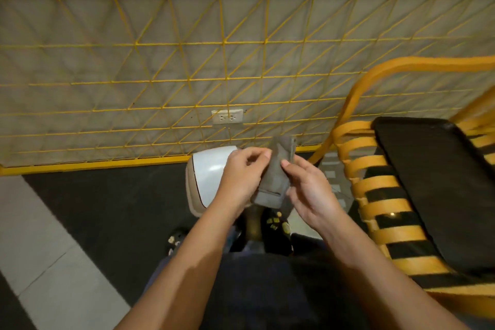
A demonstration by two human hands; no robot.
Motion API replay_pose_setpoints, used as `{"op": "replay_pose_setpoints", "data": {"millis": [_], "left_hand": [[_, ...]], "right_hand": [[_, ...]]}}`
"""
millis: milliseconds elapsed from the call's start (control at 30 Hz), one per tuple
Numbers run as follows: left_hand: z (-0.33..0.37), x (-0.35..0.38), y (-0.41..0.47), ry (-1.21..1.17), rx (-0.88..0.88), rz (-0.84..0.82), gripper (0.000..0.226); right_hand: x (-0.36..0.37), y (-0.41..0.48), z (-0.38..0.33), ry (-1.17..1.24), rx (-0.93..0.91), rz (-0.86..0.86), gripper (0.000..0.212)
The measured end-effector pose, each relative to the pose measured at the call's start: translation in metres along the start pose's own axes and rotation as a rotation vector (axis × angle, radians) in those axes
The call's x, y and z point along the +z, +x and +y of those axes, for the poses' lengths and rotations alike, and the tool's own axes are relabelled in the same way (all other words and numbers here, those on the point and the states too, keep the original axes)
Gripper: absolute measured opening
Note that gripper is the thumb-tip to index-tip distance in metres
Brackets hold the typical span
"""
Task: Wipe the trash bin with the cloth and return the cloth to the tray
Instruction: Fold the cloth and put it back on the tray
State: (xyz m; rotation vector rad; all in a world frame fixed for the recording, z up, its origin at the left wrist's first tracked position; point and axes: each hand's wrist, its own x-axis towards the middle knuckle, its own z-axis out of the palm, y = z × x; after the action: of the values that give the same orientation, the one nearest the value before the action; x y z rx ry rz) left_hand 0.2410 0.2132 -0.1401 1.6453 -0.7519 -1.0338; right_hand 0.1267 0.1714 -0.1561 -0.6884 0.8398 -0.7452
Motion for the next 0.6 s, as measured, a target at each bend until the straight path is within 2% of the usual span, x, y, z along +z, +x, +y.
{"op": "replay_pose_setpoints", "data": {"millis": [67,200,333,600], "left_hand": [[0.015,0.009,-0.014,-0.074,-0.050,-0.033,0.020],[0.043,0.040,-0.036,-0.148,-0.171,-0.255,0.036],[0.069,0.092,-0.057,-0.156,-0.127,-0.319,0.038],[0.097,0.219,-0.073,-0.090,-0.081,-0.402,0.037]], "right_hand": [[-0.010,-0.024,-0.020,0.034,-0.015,-0.010,0.021],[-0.033,-0.069,-0.062,-0.005,-0.071,0.006,0.018],[-0.073,-0.106,-0.105,-0.116,-0.105,0.091,0.016],[-0.169,-0.144,-0.179,-0.328,-0.184,0.384,0.012]]}}
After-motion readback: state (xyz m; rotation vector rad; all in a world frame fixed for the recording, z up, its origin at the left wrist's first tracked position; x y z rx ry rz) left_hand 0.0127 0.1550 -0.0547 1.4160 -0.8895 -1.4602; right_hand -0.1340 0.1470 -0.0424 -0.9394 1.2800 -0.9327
